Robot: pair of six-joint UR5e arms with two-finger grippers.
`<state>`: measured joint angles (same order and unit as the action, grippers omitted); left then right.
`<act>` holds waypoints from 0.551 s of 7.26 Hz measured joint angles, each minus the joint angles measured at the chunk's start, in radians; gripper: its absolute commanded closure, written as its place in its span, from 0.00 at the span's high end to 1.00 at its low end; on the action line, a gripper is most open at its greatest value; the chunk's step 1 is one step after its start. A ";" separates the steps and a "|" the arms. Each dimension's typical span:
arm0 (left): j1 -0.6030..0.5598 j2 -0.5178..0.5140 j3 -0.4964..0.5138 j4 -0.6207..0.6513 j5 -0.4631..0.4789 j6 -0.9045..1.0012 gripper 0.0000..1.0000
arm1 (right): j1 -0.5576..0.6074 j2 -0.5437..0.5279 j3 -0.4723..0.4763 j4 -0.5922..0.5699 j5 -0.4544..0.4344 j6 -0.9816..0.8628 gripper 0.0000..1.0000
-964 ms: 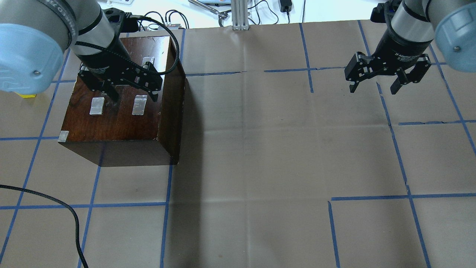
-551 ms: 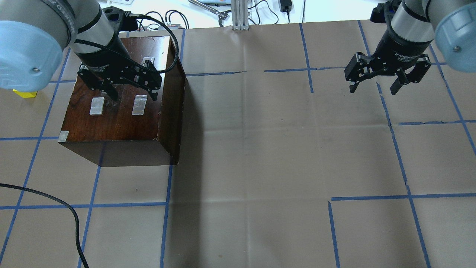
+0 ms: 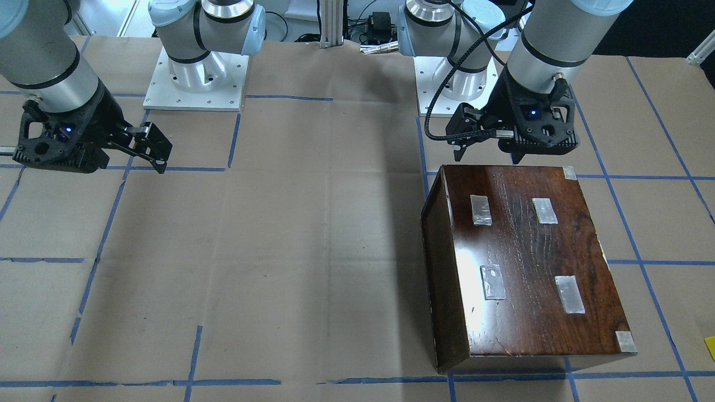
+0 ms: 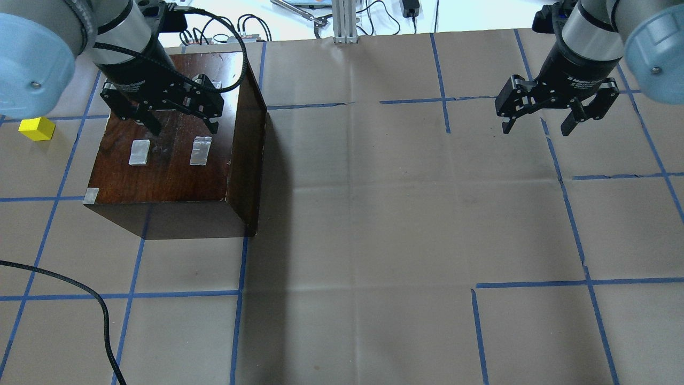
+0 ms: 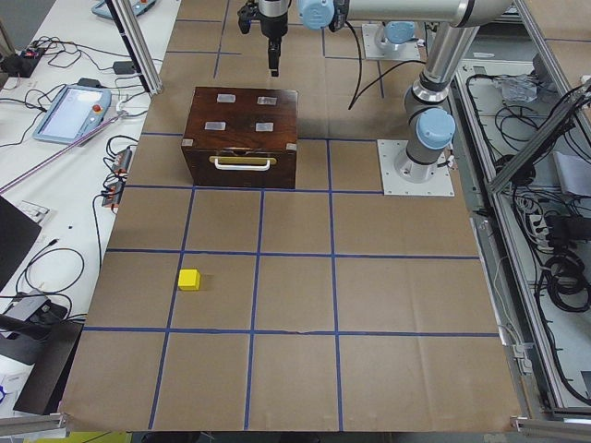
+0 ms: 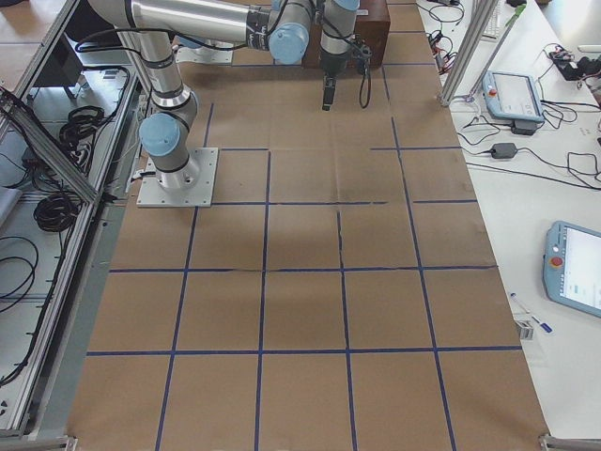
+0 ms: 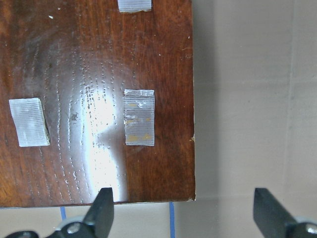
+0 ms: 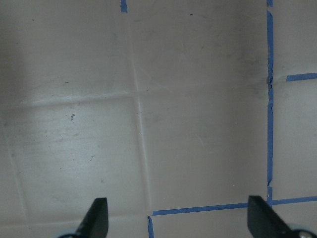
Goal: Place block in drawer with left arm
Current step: 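Move the left gripper off the box top toward the drawer handle, then lower the left gripper to the white drawer handle and grasp it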
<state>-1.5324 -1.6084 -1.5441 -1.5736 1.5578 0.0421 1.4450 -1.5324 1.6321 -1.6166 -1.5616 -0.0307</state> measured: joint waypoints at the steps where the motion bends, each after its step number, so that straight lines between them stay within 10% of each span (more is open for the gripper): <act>1: 0.042 0.002 0.002 -0.003 -0.001 0.004 1.00 | 0.000 0.000 0.000 0.000 0.000 0.000 1.00; 4: 0.190 -0.015 0.020 0.000 -0.004 0.113 1.00 | 0.000 0.000 -0.001 0.001 0.000 0.000 1.00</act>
<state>-1.3422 -1.6234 -1.5243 -1.5740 1.5534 0.1553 1.4450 -1.5325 1.6314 -1.6158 -1.5616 -0.0307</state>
